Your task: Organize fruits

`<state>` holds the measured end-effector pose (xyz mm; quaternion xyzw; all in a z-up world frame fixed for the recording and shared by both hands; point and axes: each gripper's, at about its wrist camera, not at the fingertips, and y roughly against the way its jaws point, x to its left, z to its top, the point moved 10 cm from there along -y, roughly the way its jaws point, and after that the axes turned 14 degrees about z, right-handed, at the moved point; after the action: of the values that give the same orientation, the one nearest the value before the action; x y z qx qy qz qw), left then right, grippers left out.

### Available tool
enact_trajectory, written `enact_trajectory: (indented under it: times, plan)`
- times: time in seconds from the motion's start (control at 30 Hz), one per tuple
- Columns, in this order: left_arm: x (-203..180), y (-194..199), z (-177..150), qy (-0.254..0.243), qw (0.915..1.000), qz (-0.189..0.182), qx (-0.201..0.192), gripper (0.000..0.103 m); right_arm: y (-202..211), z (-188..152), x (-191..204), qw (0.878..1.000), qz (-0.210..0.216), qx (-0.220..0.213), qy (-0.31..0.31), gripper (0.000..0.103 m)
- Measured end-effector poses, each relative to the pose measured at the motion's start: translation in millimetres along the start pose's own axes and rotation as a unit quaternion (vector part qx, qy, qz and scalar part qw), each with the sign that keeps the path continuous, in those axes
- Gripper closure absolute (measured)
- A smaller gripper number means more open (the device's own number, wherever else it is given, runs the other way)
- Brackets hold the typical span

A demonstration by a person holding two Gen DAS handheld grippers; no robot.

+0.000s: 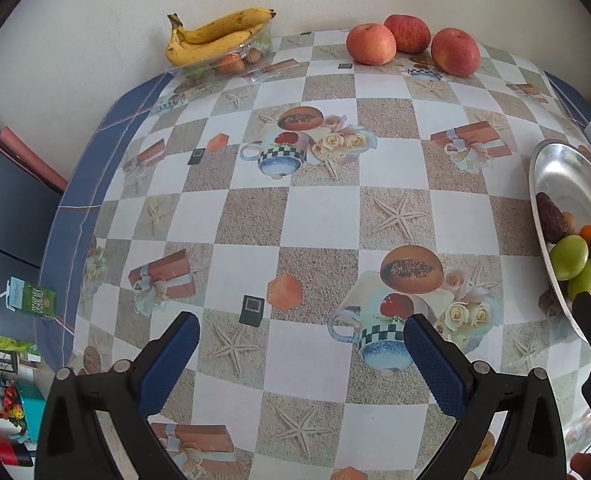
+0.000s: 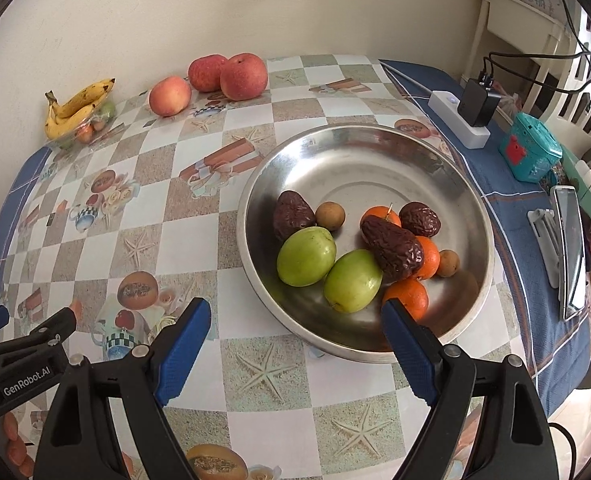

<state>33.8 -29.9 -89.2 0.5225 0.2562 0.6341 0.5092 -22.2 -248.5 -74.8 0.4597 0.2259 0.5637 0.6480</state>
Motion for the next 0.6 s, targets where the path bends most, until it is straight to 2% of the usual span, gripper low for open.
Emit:
enact_trajectory:
  times: [0.4, 0.6]
  plan:
    - [-1, -10, -7, 0.001, 0.9994, -0.011, 0.034, 0.000, -2, 1, 1, 1.000, -0.008, 0.004, 0.012, 0.016]
    - [-1, -11, -8, 0.003, 0.9992, -0.011, 0.037, 0.000, -2, 0, 0, 1.000, -0.009, 0.006, 0.012, 0.016]
